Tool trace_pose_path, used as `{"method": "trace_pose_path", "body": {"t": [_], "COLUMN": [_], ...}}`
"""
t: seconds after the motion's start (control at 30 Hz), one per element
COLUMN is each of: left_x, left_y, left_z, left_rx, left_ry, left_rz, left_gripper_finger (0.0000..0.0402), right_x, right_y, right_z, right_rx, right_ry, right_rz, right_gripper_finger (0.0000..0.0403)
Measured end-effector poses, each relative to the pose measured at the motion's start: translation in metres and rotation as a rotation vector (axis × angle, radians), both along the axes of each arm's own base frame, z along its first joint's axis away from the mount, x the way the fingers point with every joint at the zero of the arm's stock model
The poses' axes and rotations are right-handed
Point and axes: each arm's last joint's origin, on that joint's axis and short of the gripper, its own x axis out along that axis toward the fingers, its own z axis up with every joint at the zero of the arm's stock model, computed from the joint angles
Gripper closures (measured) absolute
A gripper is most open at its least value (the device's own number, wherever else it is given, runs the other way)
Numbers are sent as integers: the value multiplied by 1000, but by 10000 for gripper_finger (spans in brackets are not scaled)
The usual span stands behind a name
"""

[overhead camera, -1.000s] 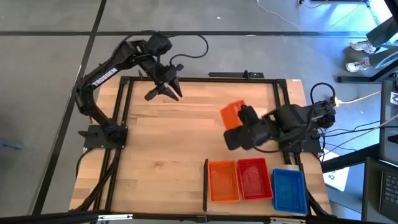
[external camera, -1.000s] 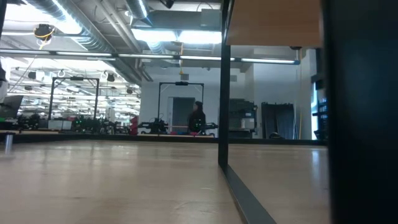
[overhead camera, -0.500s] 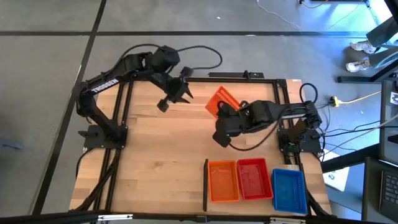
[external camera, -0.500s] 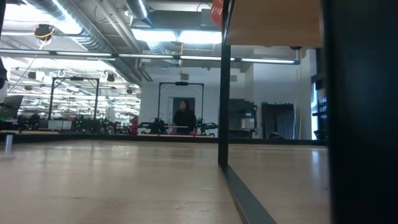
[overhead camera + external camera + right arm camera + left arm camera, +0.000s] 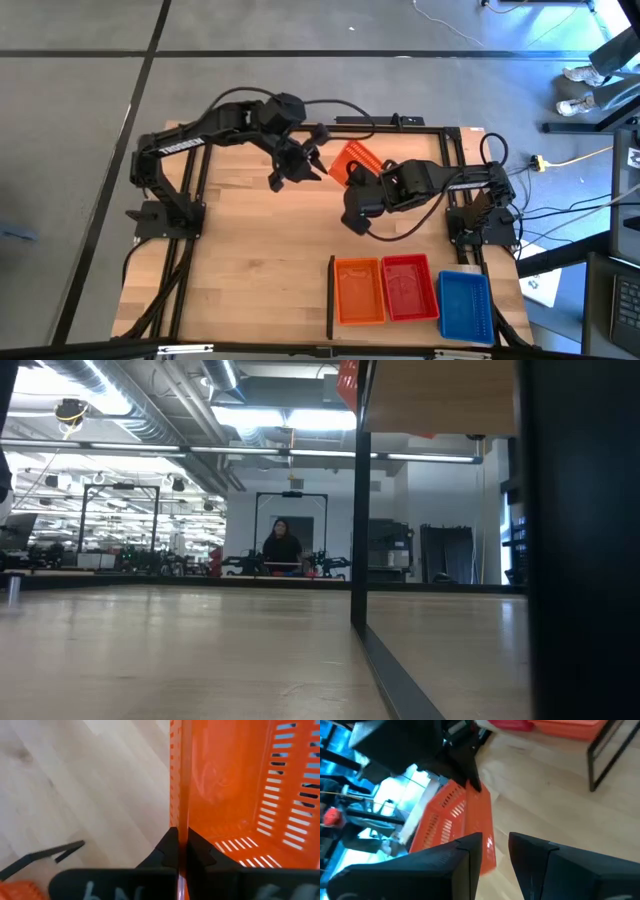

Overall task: Stack baskets on shelf by color
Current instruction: Stack the orange basket on top of the orange baskets on the shelf

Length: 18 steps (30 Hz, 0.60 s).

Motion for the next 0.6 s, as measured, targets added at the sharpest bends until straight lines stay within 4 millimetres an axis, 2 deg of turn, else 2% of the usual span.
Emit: {"method": "trace_pose_path", "body": {"t": [0.33, 0.47, 0.6], "left_x": [10, 11, 20], "left_y": [-11, -10, -7], "left_z": [5, 7, 0], "left_rx": [171, 182, 190], "left_ry": [-94, -112, -99], "left_rz": [-32, -32, -14], "left_gripper_finger": [312, 312, 312], "right_x": [0, 0, 0], "right_y": [-1, -1, -1], "right_z": [0, 0, 0], "right_rx": [-28, -28, -27], "right_ry": [-17, -17, -18], "right_rz": [-32, -32, -33], "right_gripper_finger": [399, 399, 399]}}
